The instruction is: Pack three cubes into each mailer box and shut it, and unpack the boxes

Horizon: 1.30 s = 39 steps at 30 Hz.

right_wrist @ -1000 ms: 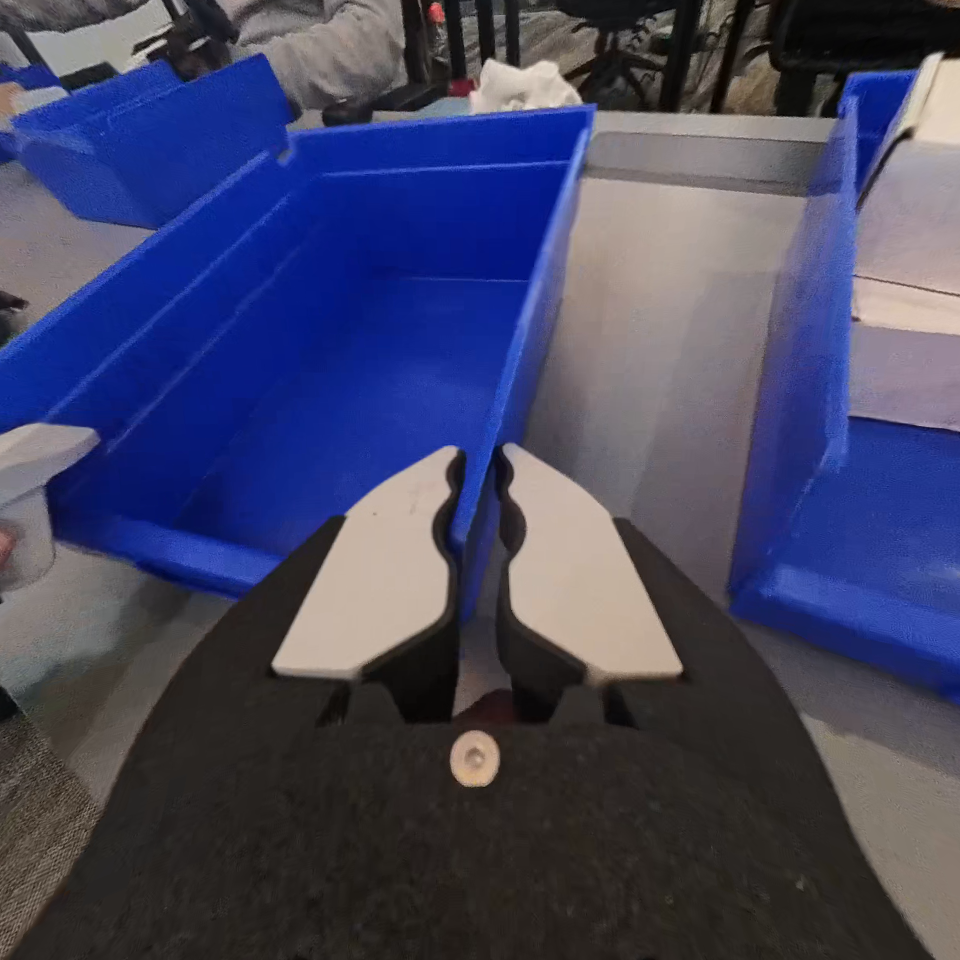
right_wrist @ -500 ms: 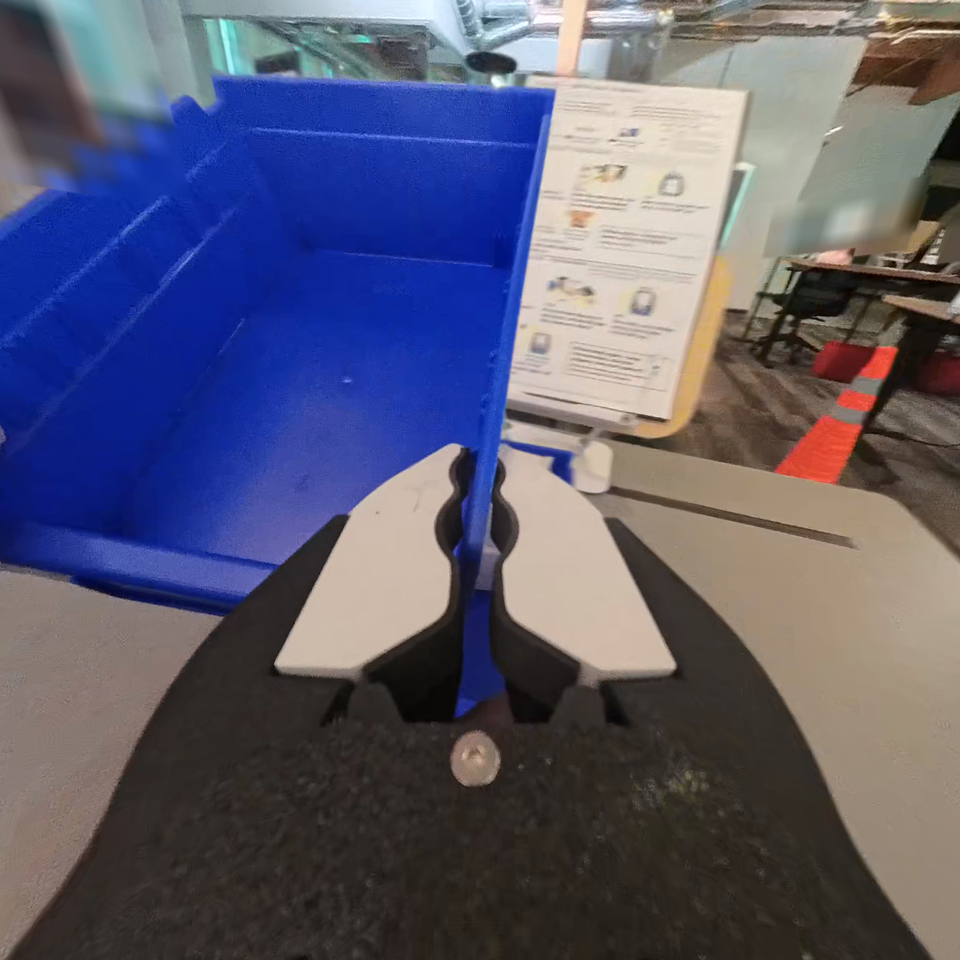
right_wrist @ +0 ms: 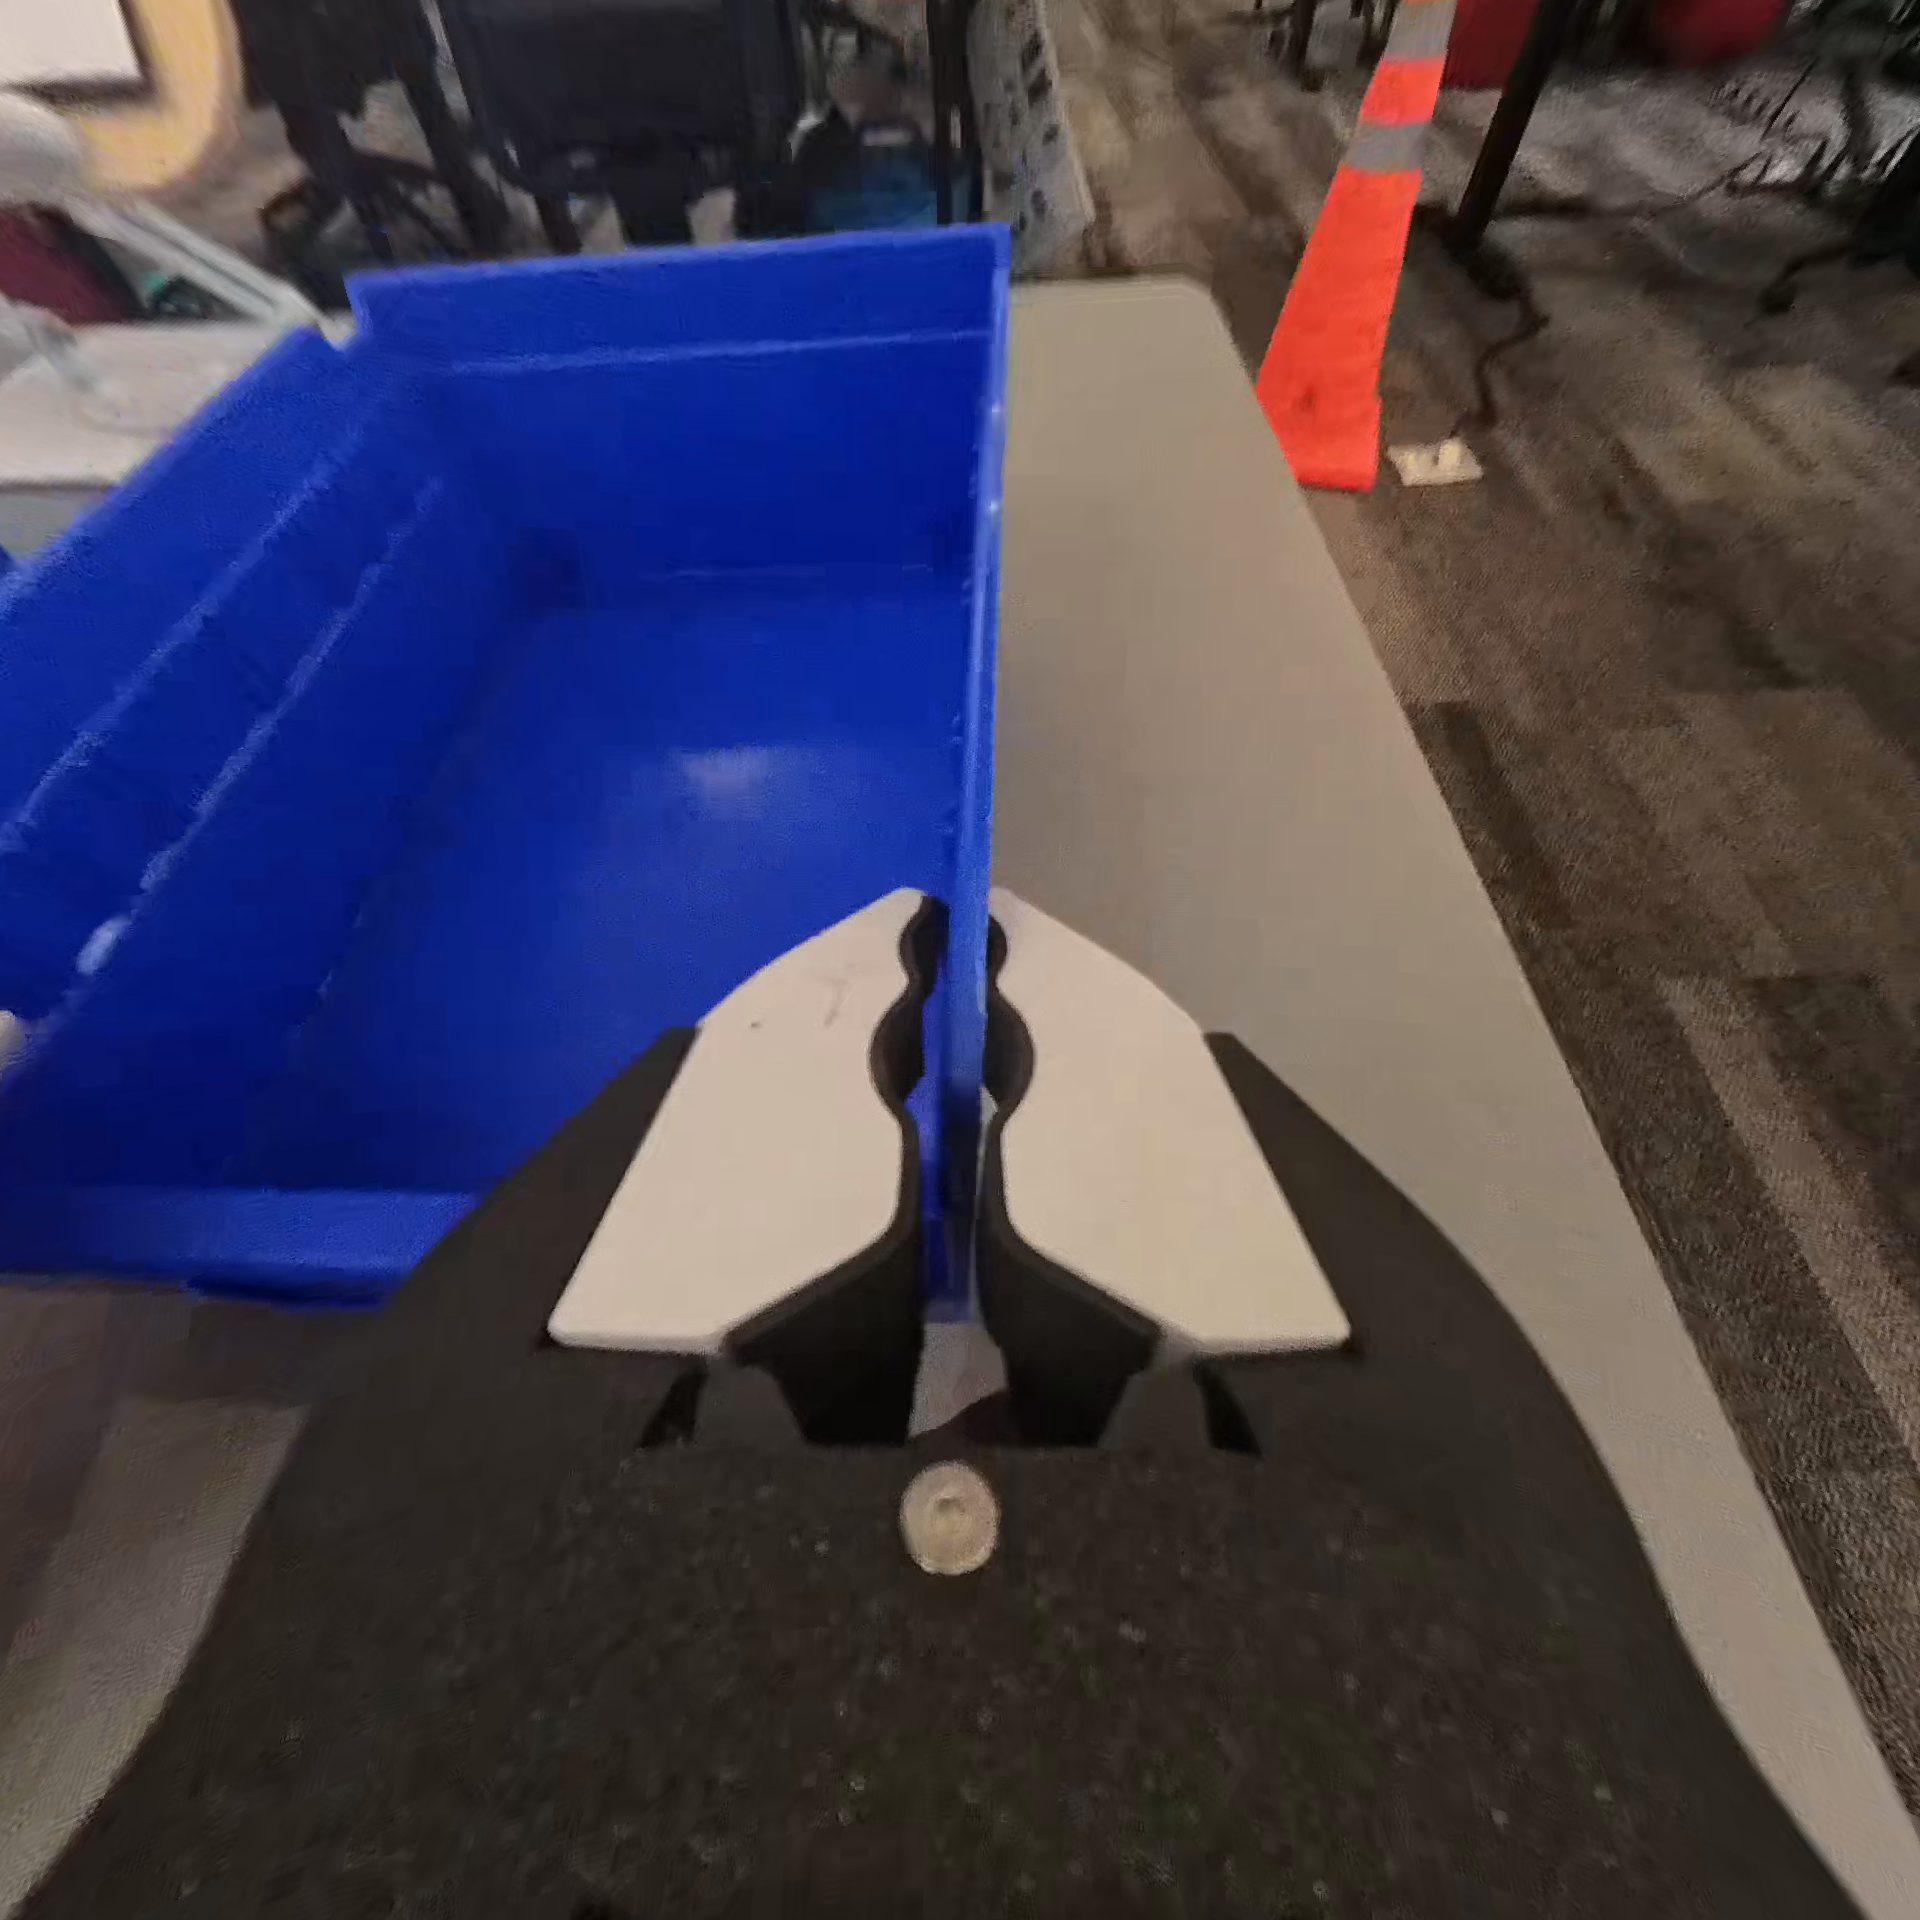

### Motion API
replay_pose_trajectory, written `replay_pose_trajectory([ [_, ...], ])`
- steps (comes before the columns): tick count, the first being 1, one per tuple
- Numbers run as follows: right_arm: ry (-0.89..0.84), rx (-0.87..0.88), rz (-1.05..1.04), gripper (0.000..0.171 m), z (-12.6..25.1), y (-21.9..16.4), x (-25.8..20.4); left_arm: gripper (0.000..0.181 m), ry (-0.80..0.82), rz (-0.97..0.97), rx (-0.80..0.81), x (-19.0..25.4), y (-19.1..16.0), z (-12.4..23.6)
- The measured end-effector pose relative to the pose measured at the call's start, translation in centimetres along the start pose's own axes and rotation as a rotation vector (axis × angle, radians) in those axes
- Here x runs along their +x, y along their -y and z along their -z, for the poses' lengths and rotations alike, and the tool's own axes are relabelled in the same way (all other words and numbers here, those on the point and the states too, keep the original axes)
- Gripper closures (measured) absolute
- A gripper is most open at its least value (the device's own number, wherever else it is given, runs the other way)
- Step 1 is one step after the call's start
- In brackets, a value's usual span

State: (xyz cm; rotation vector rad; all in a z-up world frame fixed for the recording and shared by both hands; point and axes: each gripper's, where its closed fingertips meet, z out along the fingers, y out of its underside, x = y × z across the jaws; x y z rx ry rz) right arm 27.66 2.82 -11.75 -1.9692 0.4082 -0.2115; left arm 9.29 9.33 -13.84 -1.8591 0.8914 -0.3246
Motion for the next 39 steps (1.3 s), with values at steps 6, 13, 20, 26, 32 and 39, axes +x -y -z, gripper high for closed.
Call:
replay_pose_trajectory([
  [6, -0.002, 0.002, -0.087, 0.165, -0.9, -0.6, 1.1, 0.158, -0.084, -0.015, 0.027, 1.8, 0.3, 0.6],
  [13, -0.145, 0.138, -0.129, 0.138, 4.8, 5.0, 2.7, 0.139, -0.071, 0.033, 0.189, -6.5, 1.7, 10.1],
  [20, 0.261, 0.321, 0.066, 0.138, 9.4, 12.6, -18.5, 0.125, 0.235, 0.098, 0.141, -27.6, -4.3, 16.4],
  [26, 0.353, 0.003, 0.121, 0.132, 3.5, 0.9, -34.4, 0.117, 0.221, 0.163, -0.015, -32.5, -10.4, 14.0],
  [32, 0.311, -0.085, 0.056, 0.143, -0.1, -3.2, -37.3, 0.157, -0.008, 0.292, -0.078, -31.6, -10.8, 10.0],
  [39, 0.169, 0.023, 0.115, 0.168, -0.8, -2.2, -41.4, 0.177, 0.151, 0.169, -0.131, -37.7, -11.9, 11.6],
])
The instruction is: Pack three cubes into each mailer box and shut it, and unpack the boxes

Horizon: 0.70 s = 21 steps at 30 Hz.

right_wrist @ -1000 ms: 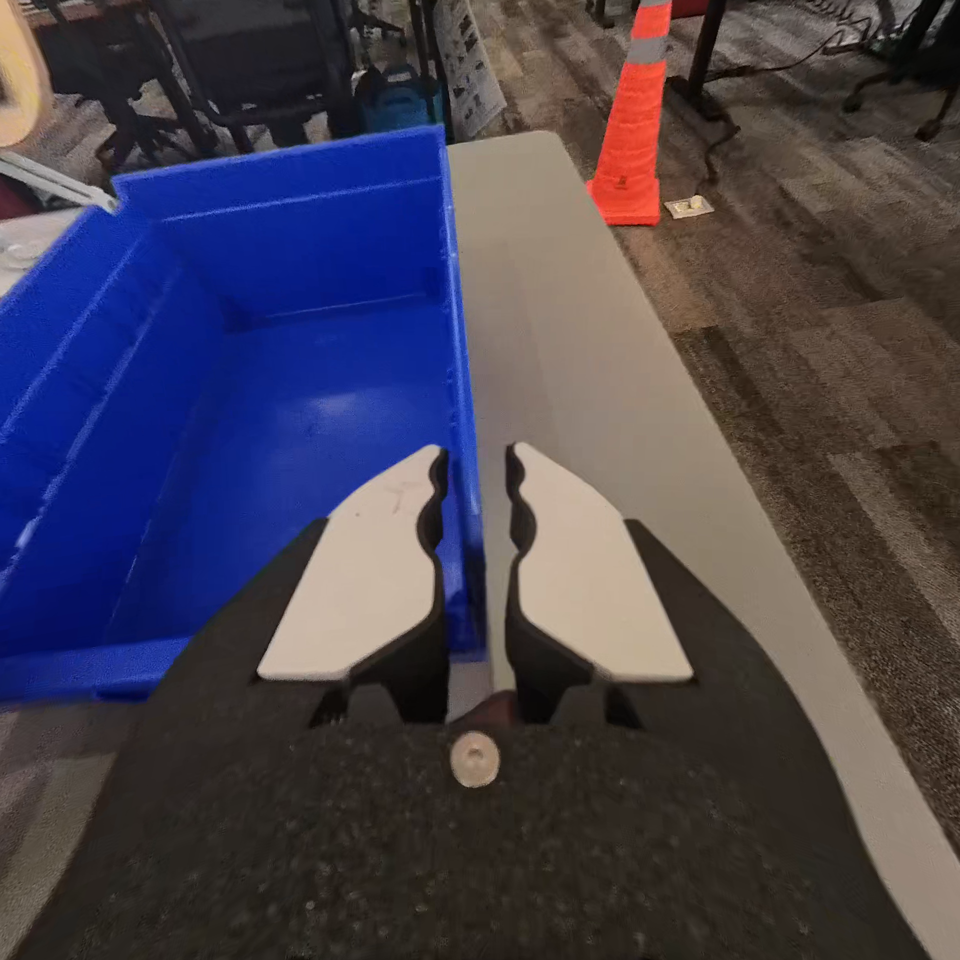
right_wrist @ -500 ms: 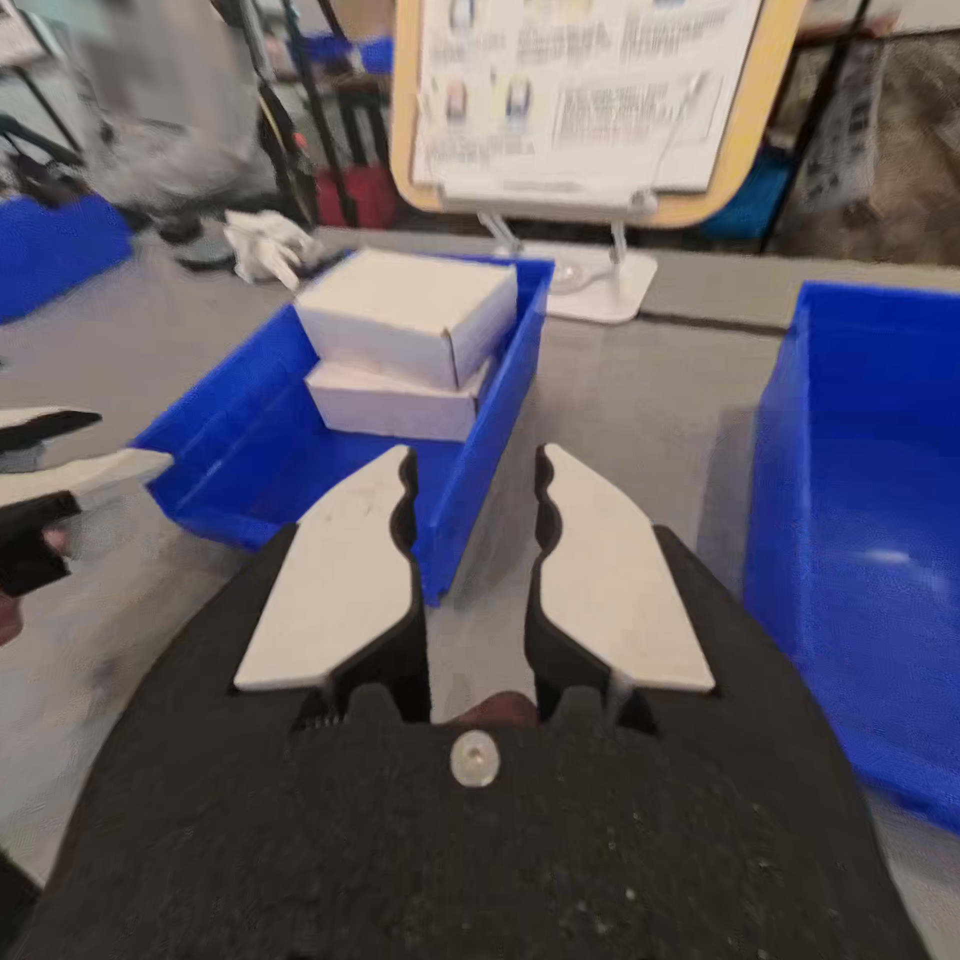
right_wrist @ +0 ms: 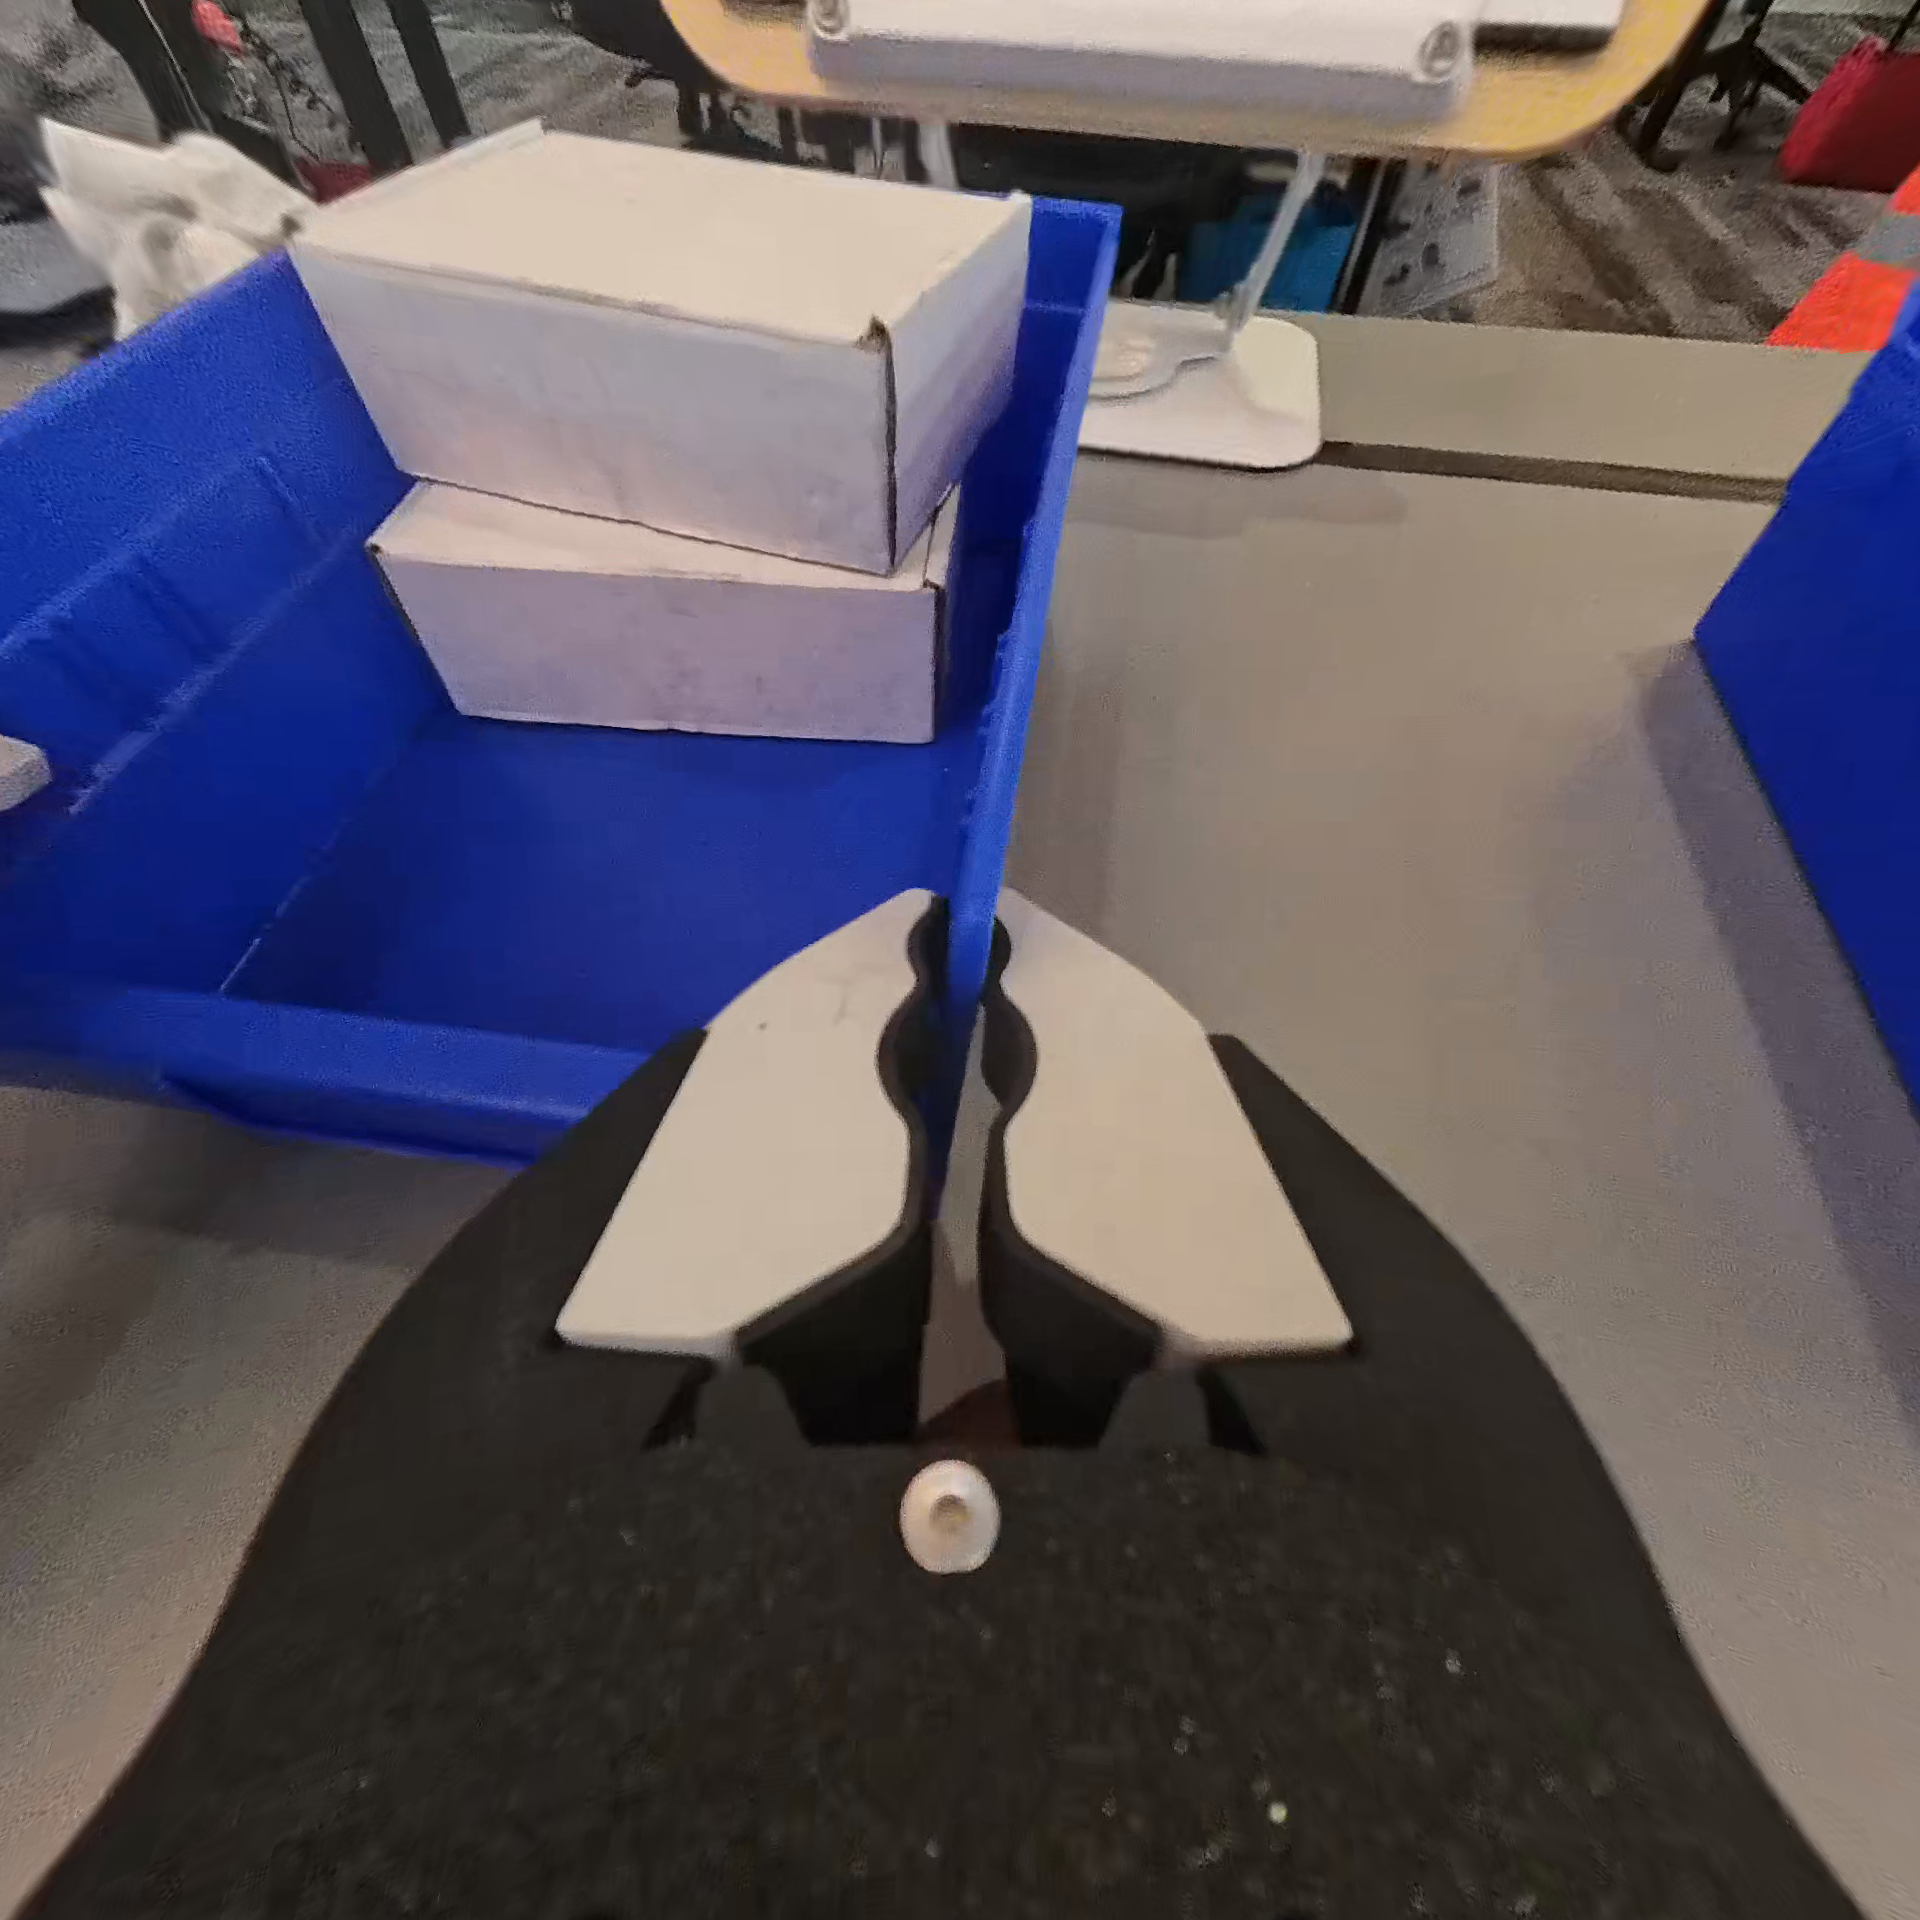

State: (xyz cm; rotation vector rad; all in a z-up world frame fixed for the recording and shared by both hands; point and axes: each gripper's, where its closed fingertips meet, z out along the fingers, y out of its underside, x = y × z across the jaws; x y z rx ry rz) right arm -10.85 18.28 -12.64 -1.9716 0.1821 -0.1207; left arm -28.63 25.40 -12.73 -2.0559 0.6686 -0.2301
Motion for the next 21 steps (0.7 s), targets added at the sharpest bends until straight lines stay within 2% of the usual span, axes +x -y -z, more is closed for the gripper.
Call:
replay_pose_trajectory([
  [6, 0.090, 0.047, 0.008, 0.167, -1.1, 2.6, -11.5, 0.177, 0.100, 0.038, 0.012, -11.2, -1.4, 4.1],
  [10, 0.113, 0.045, 0.040, 0.166, -1.5, 2.4, -17.3, 0.176, 0.080, 0.086, -0.013, -16.5, -4.4, 4.4],
  [12, 0.145, -0.019, 0.015, 0.165, -2.4, 1.0, -18.7, 0.177, 0.059, 0.136, 0.005, -17.8, -5.3, 4.0],
  [15, 0.221, 0.020, 0.050, 0.161, -2.6, 0.4, -19.7, 0.177, 0.035, 0.211, 0.046, -18.6, -5.2, 4.0],
  [16, 0.255, 0.011, 0.083, 0.160, -2.3, 0.3, -19.9, 0.175, 0.034, 0.222, 0.057, -18.8, -5.1, 4.3],
  [17, 0.303, 0.008, 0.113, 0.159, -1.8, 0.3, -20.0, 0.163, 0.045, 0.244, 0.084, -19.1, -4.8, 4.9],
  [19, 0.477, 0.050, 0.142, 0.155, 0.4, 1.1, -20.0, 0.152, 0.071, 0.317, 0.147, -20.0, -3.5, 7.4],
  [21, 0.713, 0.034, 0.197, 0.140, 3.6, 0.6, -19.6, 0.145, 0.042, 0.413, 0.325, -20.3, 0.1, 11.5],
])
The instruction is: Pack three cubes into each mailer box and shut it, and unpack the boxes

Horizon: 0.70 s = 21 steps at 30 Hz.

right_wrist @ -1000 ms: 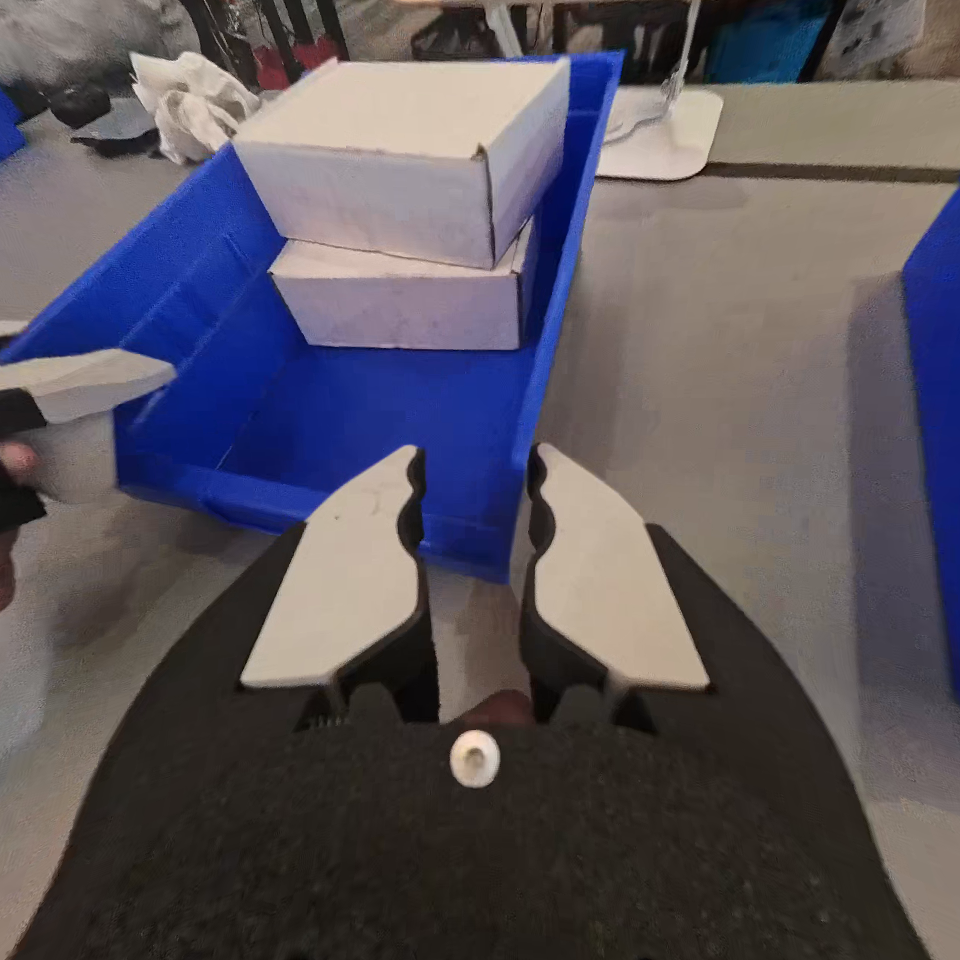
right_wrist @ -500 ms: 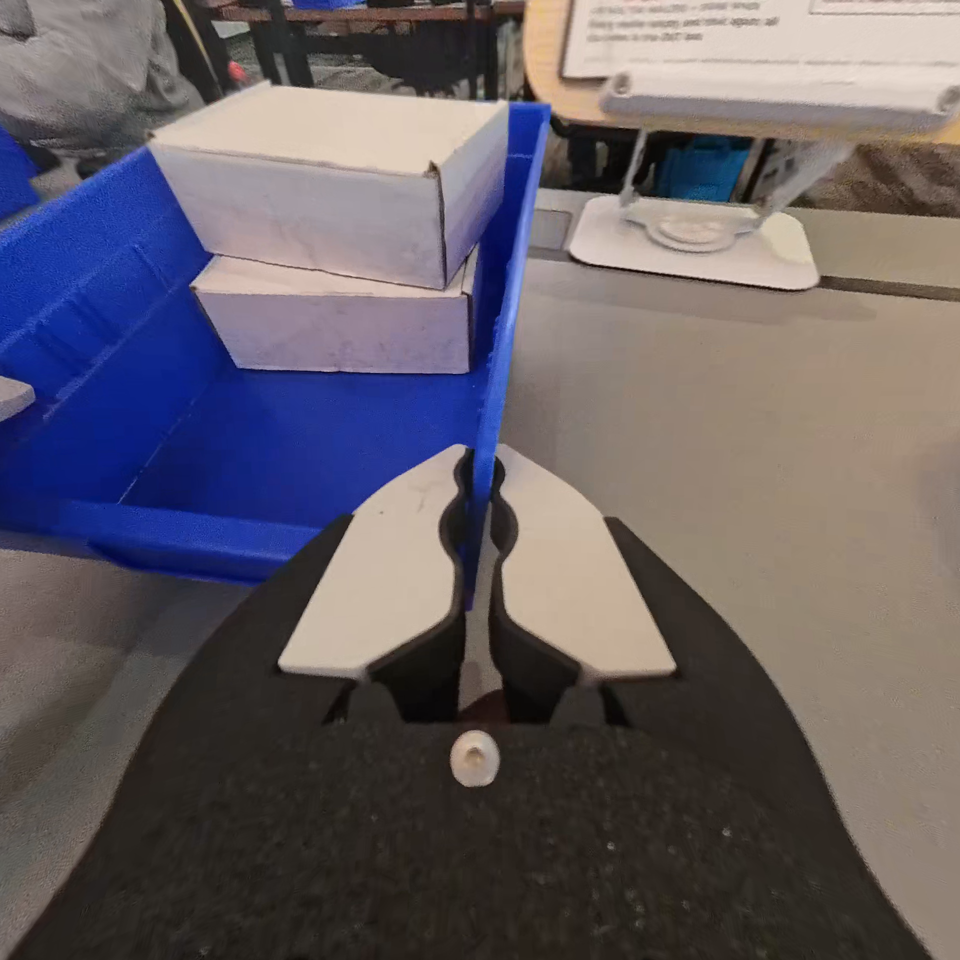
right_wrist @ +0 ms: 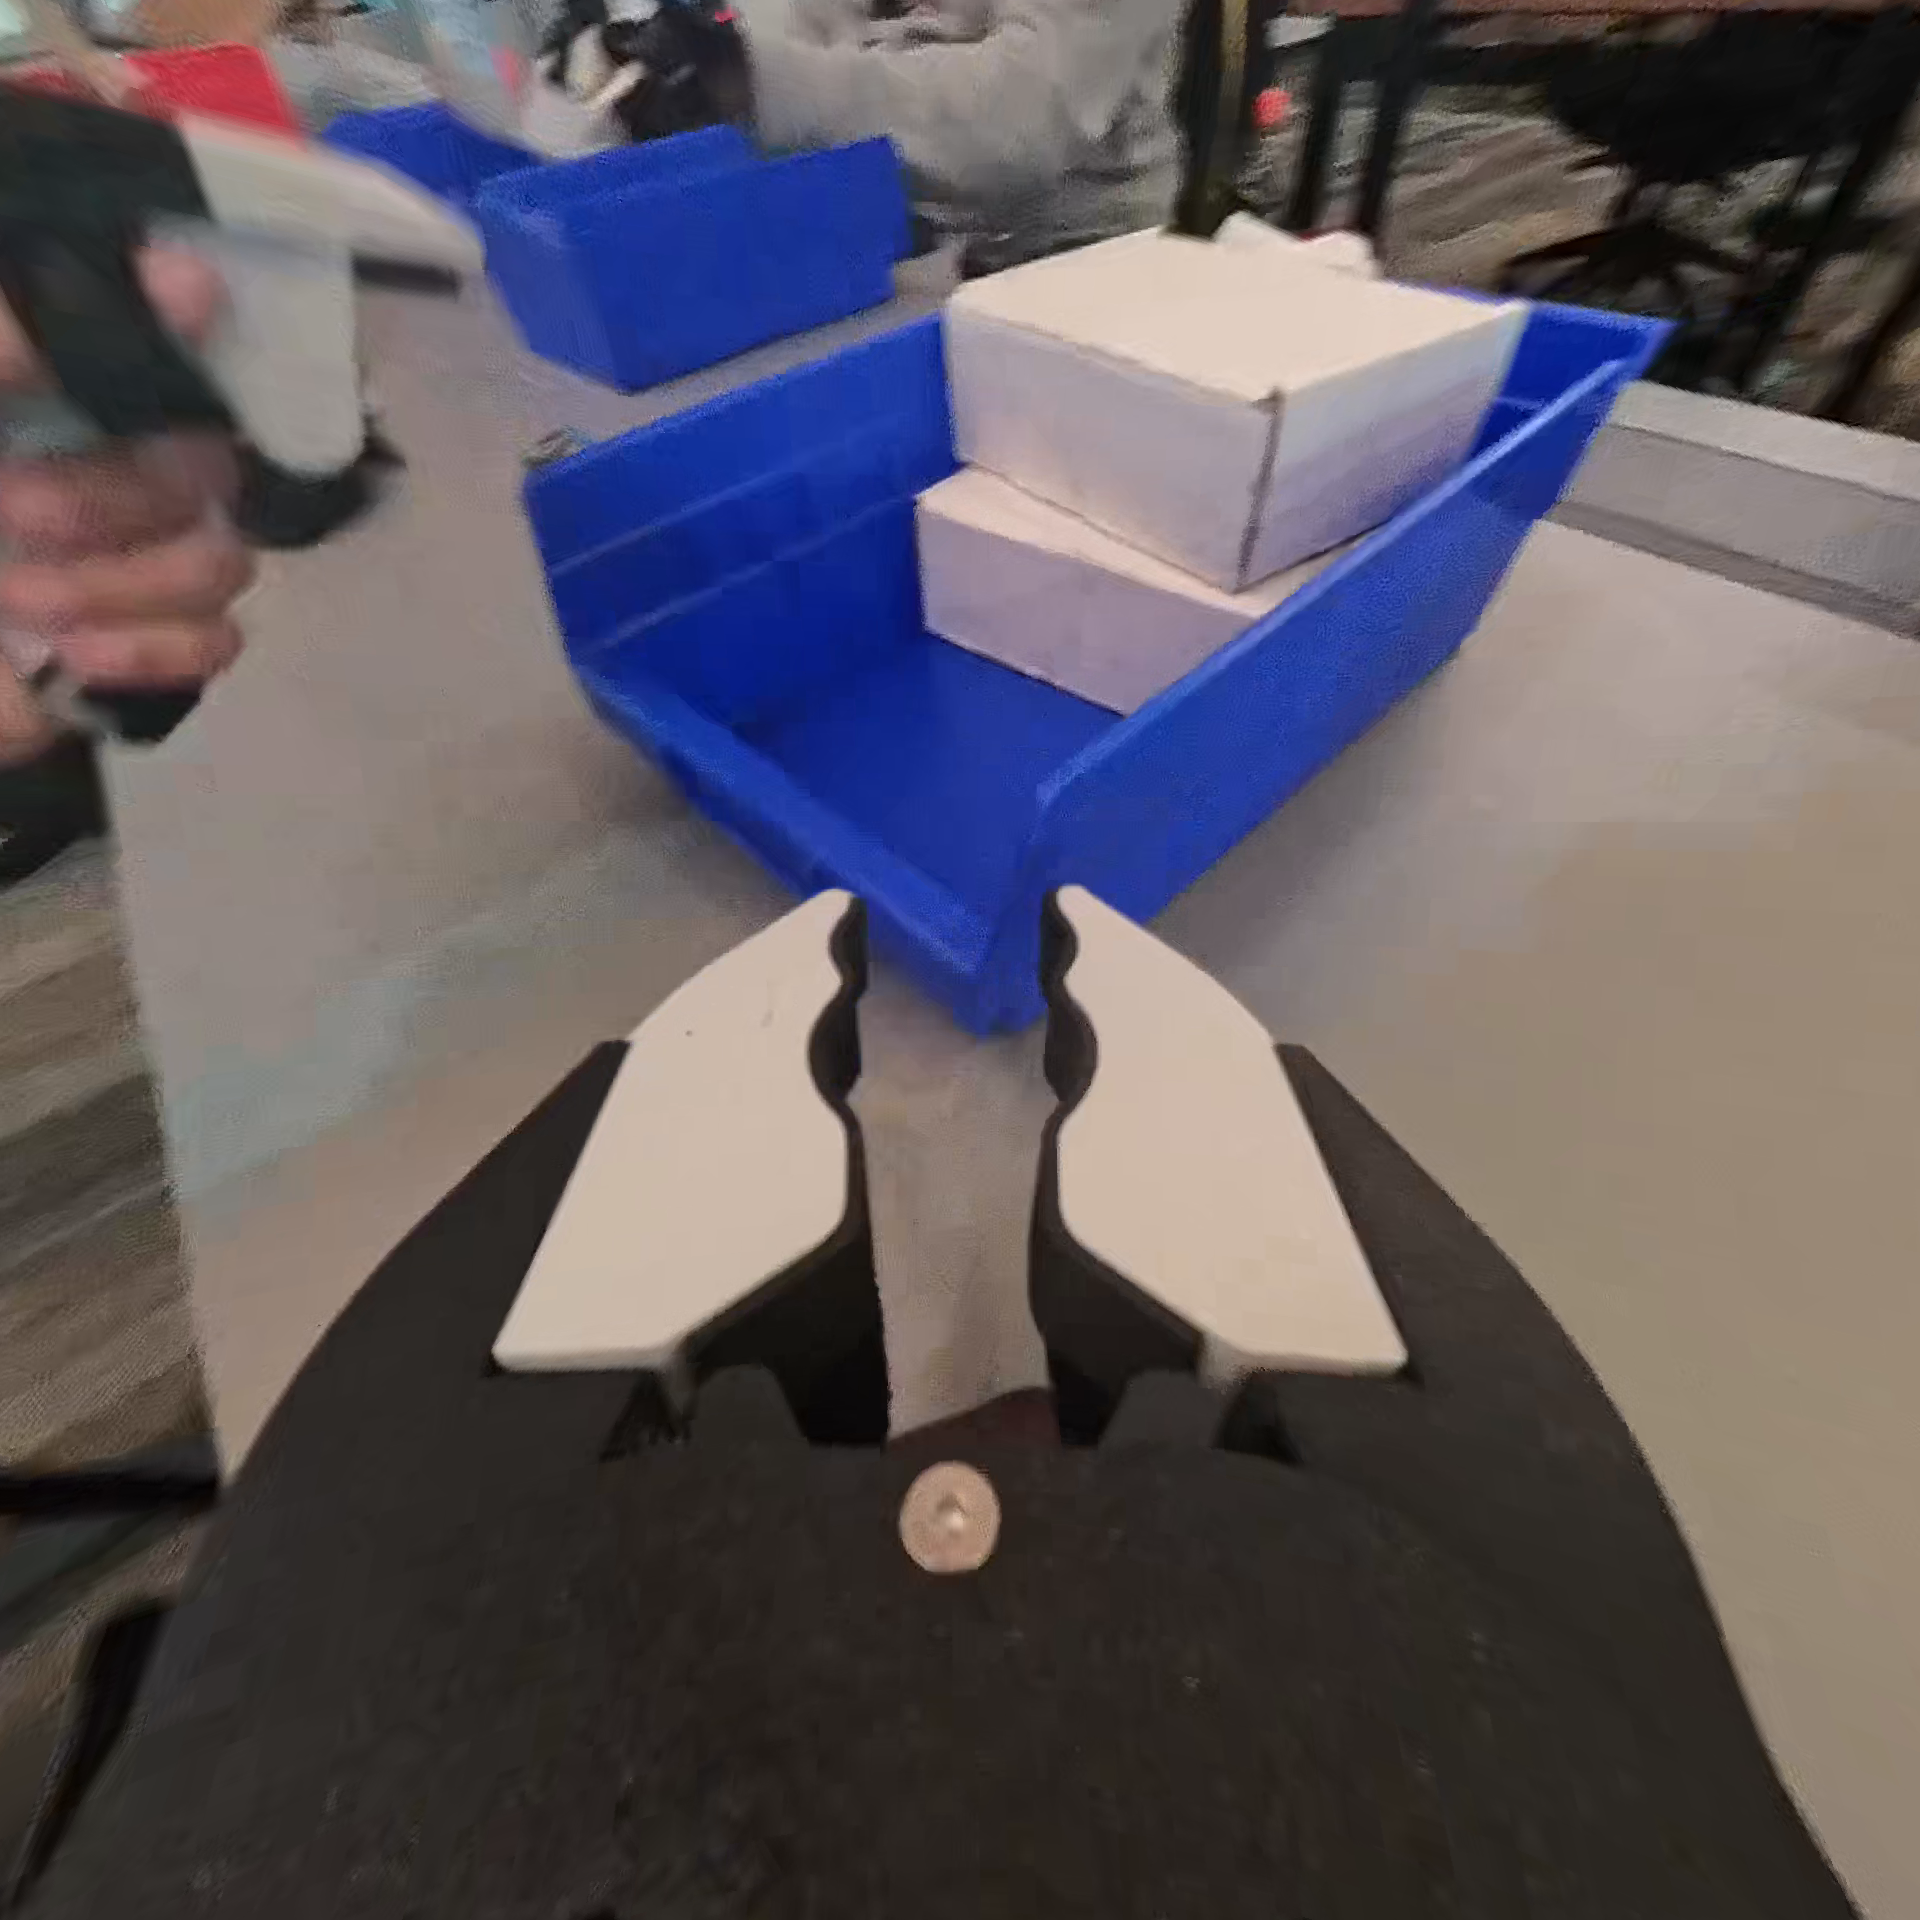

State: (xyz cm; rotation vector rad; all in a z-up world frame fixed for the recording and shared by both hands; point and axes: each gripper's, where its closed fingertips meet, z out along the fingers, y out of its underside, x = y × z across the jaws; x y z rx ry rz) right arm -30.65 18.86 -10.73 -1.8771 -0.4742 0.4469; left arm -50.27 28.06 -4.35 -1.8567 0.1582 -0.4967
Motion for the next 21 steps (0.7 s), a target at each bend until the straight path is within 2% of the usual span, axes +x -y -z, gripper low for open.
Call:
replay_pose_trajectory([
  [2, 0.107, -0.066, 0.028, 0.139, 3.7, -1.7, 0.5, 0.145, -0.050, 0.012, 0.154, 1.9, 4.0, 2.8],
  [4, 0.128, -0.114, 0.012, 0.132, 7.6, -3.6, 2.4, 0.139, -0.132, -0.046, 0.179, 5.1, 5.0, 3.9],
  [6, 0.067, -0.121, -0.045, 0.123, 11.8, -5.0, 5.3, 0.124, -0.310, -0.076, 0.084, 10.3, 2.0, 4.0],
  [7, 0.033, -0.098, -0.082, 0.121, 14.1, -5.3, 6.6, 0.121, -0.406, -0.083, 0.043, 13.0, -0.3, 4.4],
  [10, -0.148, 0.005, -0.122, 0.122, 21.1, -6.9, 11.1, 0.119, -0.537, 0.012, 0.010, 18.0, -6.5, 5.4],
  [12, -0.334, 0.025, -0.139, 0.123, 25.7, -9.4, 14.4, 0.115, -0.513, -0.065, -0.063, 19.5, -9.2, 5.1],
  [14, -0.441, 0.059, -0.182, 0.125, 29.5, -11.3, 16.3, 0.105, -0.402, -0.147, -0.090, 19.0, -10.5, 4.0],
  [16, -0.520, 0.101, -0.212, 0.125, 32.3, -11.5, 17.9, 0.111, -0.389, -0.135, -0.133, 19.1, -11.9, 3.2],
  [18, -0.571, 0.147, -0.216, 0.129, 33.9, -10.9, 19.2, 0.109, -0.396, -0.165, -0.170, 19.2, -13.0, 2.3],
  [21, -0.603, 0.145, -0.193, 0.133, 34.2, -11.1, 20.2, 0.110, -0.372, -0.292, -0.175, 19.0, -13.9, 1.2],
])
